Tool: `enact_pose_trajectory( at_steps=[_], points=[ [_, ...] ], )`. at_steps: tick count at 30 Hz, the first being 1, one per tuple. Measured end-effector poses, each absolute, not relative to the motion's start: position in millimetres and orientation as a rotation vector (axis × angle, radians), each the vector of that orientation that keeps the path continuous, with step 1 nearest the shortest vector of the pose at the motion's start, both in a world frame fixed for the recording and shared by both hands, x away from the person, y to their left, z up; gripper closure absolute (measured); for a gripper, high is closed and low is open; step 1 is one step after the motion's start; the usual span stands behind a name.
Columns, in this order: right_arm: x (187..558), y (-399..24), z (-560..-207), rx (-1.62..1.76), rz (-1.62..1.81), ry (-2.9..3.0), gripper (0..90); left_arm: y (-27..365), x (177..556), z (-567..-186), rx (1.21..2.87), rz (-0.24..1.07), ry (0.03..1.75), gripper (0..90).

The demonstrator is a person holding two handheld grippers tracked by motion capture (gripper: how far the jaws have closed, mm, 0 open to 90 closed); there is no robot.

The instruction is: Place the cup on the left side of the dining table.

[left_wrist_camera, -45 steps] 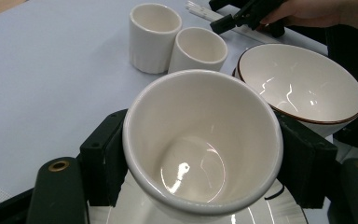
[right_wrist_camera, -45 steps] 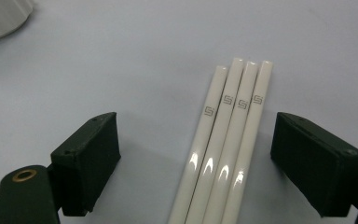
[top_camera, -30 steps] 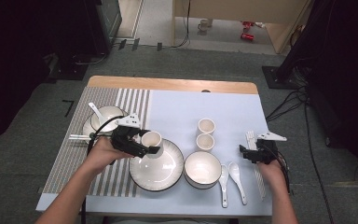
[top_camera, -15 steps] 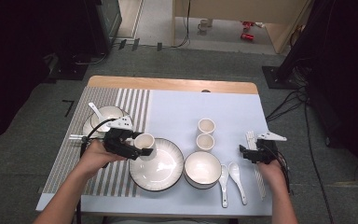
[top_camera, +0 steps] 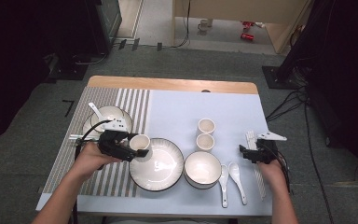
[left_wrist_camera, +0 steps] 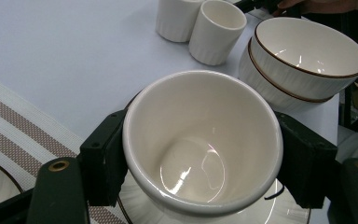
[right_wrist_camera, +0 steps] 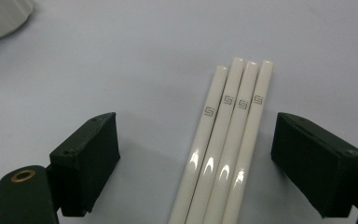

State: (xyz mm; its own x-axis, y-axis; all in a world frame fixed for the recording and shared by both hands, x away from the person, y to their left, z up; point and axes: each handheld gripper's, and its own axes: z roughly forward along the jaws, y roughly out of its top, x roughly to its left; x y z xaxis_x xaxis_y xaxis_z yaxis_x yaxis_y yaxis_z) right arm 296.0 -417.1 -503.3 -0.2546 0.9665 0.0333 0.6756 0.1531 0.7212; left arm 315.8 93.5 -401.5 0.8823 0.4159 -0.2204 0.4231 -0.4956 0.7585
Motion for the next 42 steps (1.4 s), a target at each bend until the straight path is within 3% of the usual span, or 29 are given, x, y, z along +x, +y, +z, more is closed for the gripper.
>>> enact_pose_trajectory(
  at_steps=[42],
  points=[
    [295.9, -417.0, -503.3, 1.56, 0.881, 1.996, 14.6, 157.0, 304.3, -410.9, 2.13, 0.026, 0.737, 27.8]
  ],
)
